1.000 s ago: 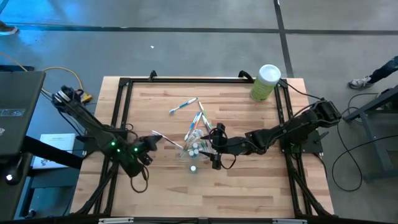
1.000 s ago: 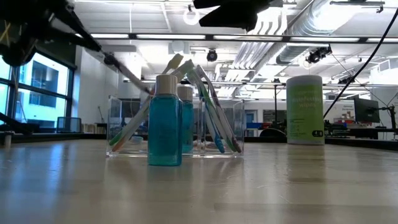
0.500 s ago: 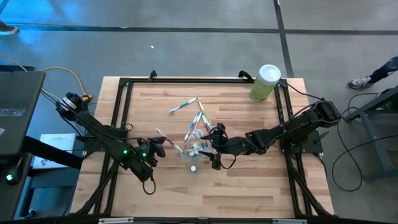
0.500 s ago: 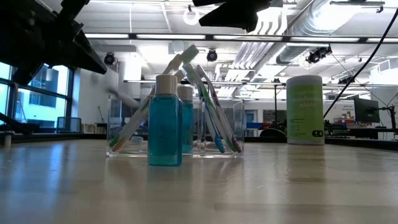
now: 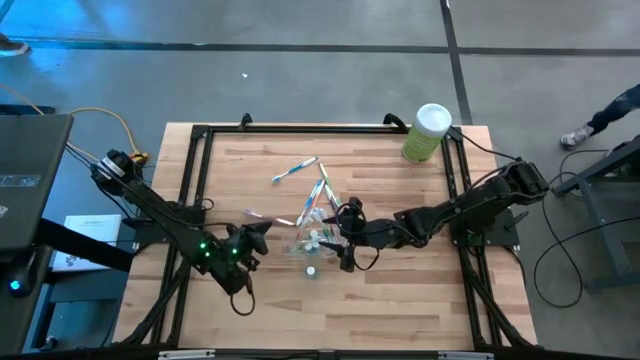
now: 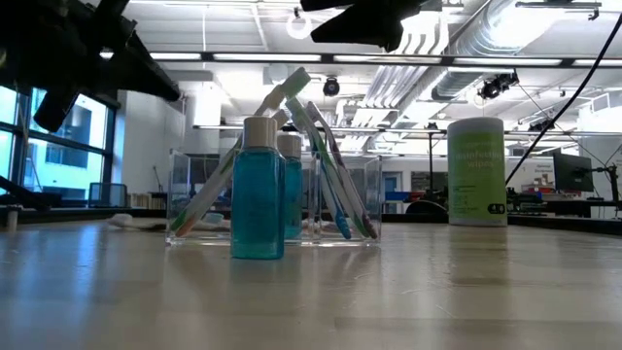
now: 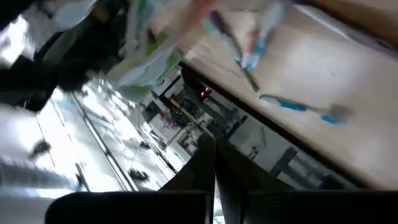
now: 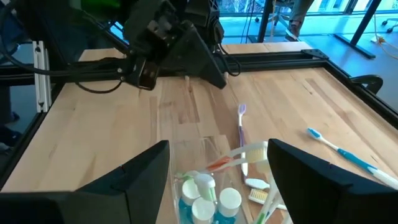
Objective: Pick & Place toothbrushing station
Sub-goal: Put the violet toothbrush into the transparent organizer
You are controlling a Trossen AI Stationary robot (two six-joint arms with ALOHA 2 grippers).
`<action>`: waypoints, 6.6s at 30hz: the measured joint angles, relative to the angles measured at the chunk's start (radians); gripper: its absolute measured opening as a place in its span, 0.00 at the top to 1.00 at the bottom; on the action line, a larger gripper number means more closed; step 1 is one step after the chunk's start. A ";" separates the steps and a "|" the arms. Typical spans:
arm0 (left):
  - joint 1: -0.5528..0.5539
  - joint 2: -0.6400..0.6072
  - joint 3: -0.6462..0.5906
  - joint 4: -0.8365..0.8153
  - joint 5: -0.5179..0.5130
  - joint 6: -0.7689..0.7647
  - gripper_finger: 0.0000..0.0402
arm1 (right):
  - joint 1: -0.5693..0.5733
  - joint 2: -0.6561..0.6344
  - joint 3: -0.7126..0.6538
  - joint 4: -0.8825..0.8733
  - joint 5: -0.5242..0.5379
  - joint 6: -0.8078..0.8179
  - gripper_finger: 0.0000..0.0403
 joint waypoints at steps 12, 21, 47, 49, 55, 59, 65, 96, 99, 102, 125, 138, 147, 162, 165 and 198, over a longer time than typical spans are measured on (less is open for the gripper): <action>0.114 -0.105 0.000 0.107 -0.171 -0.792 0.99 | 0.001 0.000 0.000 -0.001 0.000 0.000 0.35; 0.386 -0.475 0.000 -0.060 0.449 -1.136 0.99 | 0.010 -0.004 0.000 0.000 -0.023 -0.011 0.35; 0.707 -0.735 0.000 -0.130 1.049 -1.463 0.96 | 0.031 -0.005 0.000 -0.039 -0.026 -0.134 0.35; 0.707 -0.735 0.000 -0.131 1.049 -1.475 0.92 | 0.031 -0.005 0.000 -0.039 -0.026 -0.136 0.35; 0.728 -0.734 0.000 -0.167 1.046 -1.482 0.70 | 0.031 -0.005 0.000 -0.040 -0.026 -0.134 0.35; 0.747 -0.735 0.000 -0.213 1.052 -1.492 0.53 | 0.031 -0.005 0.000 -0.039 -0.026 -0.133 0.35; 0.775 -0.734 0.000 -0.291 1.029 -1.497 0.32 | 0.031 -0.005 0.000 -0.039 -0.026 -0.134 0.35; 0.671 -0.263 -0.129 -0.136 1.119 -1.393 0.30 | 0.031 -0.005 0.000 -0.097 -0.029 -0.133 0.35; 0.668 -0.276 -0.182 -0.081 1.102 -1.394 0.30 | 0.031 -0.005 0.000 -0.107 -0.063 -0.117 0.35; 0.686 -0.295 -0.233 -0.059 1.066 -1.417 0.30 | 0.031 -0.005 0.000 -0.106 -0.091 -0.112 0.35; 0.788 -0.296 -0.387 0.088 1.107 -1.411 0.30 | 0.028 -0.005 0.000 -0.104 -0.102 -0.105 0.35; 0.735 -0.233 -0.465 0.165 1.062 -1.634 0.31 | 0.028 -0.005 0.000 -0.104 -0.105 -0.105 0.35; 0.658 -0.229 -0.468 0.164 1.018 -1.675 0.45 | 0.028 -0.005 0.000 -0.104 -0.105 -0.105 0.35; 0.627 -0.229 -0.468 0.143 1.011 -1.800 0.89 | 0.028 -0.005 0.000 -0.105 -0.106 -0.107 0.35; 0.627 -0.229 -0.468 0.140 1.018 -1.802 0.97 | 0.028 -0.005 0.000 -0.105 -0.105 -0.107 0.35; 0.474 -0.366 -0.474 0.363 0.670 -1.831 0.99 | 0.028 -0.005 0.000 -0.105 -0.105 -0.109 0.35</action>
